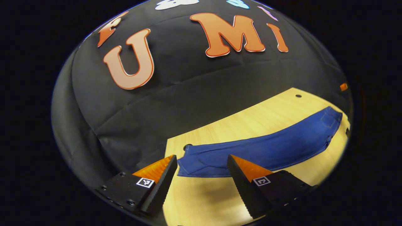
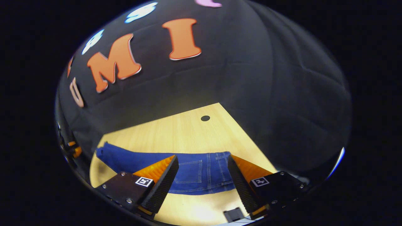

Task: Grasp the waist and the cuffs of the jeans and fold them to make the two legs overlap; first hold the waist and fold one-third of the jeans toward the cuffs, then hold the cuffs and fold the remaining one-third in the same direction to finish folding.

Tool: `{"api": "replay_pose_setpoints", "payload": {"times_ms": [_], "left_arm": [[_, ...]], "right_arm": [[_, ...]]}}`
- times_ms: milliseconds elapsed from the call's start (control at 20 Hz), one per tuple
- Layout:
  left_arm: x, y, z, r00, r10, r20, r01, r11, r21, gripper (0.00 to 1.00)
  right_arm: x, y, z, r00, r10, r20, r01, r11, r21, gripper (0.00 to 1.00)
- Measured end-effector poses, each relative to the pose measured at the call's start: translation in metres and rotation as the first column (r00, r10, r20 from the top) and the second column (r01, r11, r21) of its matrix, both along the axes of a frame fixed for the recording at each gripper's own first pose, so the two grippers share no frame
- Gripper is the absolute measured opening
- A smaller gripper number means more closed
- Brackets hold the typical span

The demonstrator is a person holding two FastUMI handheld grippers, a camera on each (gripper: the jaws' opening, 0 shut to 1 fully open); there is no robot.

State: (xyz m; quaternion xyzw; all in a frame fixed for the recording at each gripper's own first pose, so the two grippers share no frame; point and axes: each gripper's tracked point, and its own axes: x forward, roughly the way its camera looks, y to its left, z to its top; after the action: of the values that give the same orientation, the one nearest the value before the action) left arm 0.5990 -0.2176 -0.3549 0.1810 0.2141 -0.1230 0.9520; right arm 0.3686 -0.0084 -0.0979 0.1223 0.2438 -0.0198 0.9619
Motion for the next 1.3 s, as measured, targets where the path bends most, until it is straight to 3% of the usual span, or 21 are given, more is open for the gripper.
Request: {"api": "replay_pose_setpoints", "payload": {"times_ms": [150, 400, 600, 750, 850, 1300], "left_arm": [[-0.002, -0.013, 0.005, 1.0, -0.018, -0.001, 0.018, 0.999, -0.047, 0.98], [-0.001, -0.05, 0.017, 0.997, -0.079, -0.015, 0.079, 0.996, -0.038, 0.98], [-0.016, -0.062, 0.01, 0.994, -0.104, -0.038, 0.103, 0.994, -0.033, 0.98], [-0.019, -0.072, 0.009, 0.991, -0.126, -0.04, 0.126, 0.992, -0.009, 0.98], [-0.02, -0.077, 0.01, 0.99, -0.134, -0.04, 0.134, 0.991, 0.001, 0.98], [-0.021, -0.085, 0.008, 0.99, -0.133, -0.051, 0.134, 0.991, 0.009, 0.98]], "right_arm": [[-0.009, -0.001, -0.029, 0.997, -0.076, -0.02, 0.078, 0.98, 0.183, 0.98], [-0.03, -0.015, -0.067, 0.975, -0.205, -0.087, 0.223, 0.896, 0.384, 0.97], [-0.032, -0.024, -0.108, 0.947, -0.277, -0.163, 0.321, 0.834, 0.448, 0.97], [-0.023, -0.037, -0.126, 0.92, -0.345, -0.185, 0.39, 0.762, 0.517, 0.97], [-0.012, -0.047, -0.133, 0.907, -0.376, -0.19, 0.416, 0.731, 0.541, 0.97], [0.036, -0.039, -0.149, 0.9, -0.39, -0.193, 0.432, 0.749, 0.502, 0.98]]}}
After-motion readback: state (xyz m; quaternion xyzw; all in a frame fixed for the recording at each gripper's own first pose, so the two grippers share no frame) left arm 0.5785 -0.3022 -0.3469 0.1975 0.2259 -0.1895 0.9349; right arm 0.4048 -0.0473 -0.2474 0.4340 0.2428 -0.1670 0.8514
